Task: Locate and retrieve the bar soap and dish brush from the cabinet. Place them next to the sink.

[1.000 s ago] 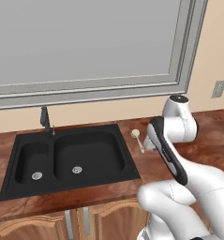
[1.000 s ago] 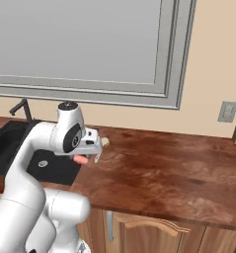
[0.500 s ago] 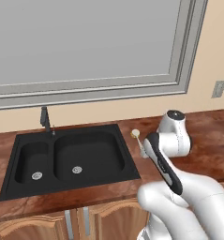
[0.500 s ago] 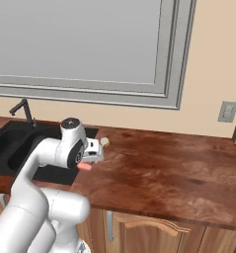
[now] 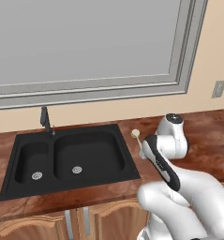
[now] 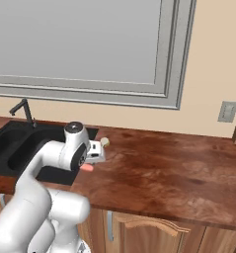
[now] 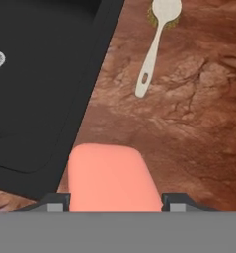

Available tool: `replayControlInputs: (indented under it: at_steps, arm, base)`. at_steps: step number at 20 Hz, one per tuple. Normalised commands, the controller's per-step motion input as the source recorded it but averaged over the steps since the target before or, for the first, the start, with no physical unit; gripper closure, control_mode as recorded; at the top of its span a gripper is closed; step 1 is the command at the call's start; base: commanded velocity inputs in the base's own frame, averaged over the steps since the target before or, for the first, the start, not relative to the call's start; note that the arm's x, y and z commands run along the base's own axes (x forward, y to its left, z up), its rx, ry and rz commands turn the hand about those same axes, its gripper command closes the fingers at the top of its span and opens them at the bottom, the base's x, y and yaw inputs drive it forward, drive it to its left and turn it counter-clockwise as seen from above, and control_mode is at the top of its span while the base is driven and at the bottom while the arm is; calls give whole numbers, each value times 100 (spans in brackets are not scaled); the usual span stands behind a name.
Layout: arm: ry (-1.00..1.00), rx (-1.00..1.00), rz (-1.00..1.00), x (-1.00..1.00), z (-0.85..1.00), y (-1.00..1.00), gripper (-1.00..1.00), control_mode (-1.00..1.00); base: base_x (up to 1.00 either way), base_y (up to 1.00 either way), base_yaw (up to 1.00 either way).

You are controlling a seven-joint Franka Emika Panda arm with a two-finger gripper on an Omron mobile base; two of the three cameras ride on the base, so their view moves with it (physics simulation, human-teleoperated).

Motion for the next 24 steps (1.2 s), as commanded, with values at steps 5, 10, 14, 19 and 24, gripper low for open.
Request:
replayControlInputs:
  at_steps: [5, 10, 14, 19, 24]
  arm:
    - [-1, 0, 0, 7, -39, 4, 100, -100]
    - [0, -2, 0, 3, -54, 5, 100, -100]
    - [-2, -1, 0, 0, -48, 5, 100, -100]
    - [-11, -1, 0, 0, -54, 1, 100, -100]
    - [-10, 2, 0, -2, -37, 5, 100, -100]
  base:
    - [0, 0, 0]
    - [0, 0, 0]
    - [0, 0, 0]
    - [0, 0, 0]
    - [0, 0, 0]
